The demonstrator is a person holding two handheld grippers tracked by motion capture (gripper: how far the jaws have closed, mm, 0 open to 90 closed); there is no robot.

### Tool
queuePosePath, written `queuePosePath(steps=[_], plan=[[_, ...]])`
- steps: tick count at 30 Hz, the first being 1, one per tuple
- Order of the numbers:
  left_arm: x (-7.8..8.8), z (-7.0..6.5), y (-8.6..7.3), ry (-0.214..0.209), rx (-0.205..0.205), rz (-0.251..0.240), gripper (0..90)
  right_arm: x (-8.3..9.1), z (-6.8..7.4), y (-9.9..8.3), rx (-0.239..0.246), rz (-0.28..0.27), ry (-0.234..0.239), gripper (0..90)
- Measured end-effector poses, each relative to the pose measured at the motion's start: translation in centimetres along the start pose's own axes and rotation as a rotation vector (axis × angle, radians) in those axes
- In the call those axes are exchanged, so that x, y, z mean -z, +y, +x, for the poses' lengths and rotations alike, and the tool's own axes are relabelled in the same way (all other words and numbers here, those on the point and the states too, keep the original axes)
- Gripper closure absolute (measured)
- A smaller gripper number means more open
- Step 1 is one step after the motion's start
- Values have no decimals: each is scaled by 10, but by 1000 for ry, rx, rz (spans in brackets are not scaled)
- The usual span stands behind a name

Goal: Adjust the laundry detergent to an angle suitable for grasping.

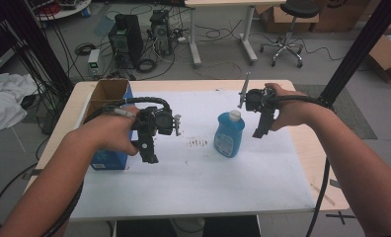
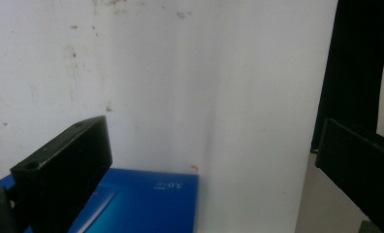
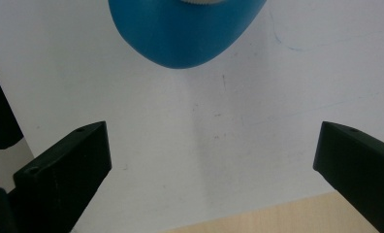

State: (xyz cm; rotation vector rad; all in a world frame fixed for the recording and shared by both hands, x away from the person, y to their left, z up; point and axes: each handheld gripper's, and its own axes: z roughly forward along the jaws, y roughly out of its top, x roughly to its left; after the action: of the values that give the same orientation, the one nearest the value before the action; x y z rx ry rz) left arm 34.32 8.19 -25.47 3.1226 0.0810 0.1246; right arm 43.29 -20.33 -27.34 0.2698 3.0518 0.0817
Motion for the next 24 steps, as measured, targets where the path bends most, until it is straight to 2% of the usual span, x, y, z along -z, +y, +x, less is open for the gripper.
queuePosePath(steps=[14,22,24], plan=[[10,0,4,15,1,3,1,7,0,-11,-19,-10,-7,0],[6,2,4,13,1,-31,1,5,-2,-7,-18,-8,-6,0],[4,3,4,14,3,-27,1,4,-2,-7,-16,-5,-4,0]])
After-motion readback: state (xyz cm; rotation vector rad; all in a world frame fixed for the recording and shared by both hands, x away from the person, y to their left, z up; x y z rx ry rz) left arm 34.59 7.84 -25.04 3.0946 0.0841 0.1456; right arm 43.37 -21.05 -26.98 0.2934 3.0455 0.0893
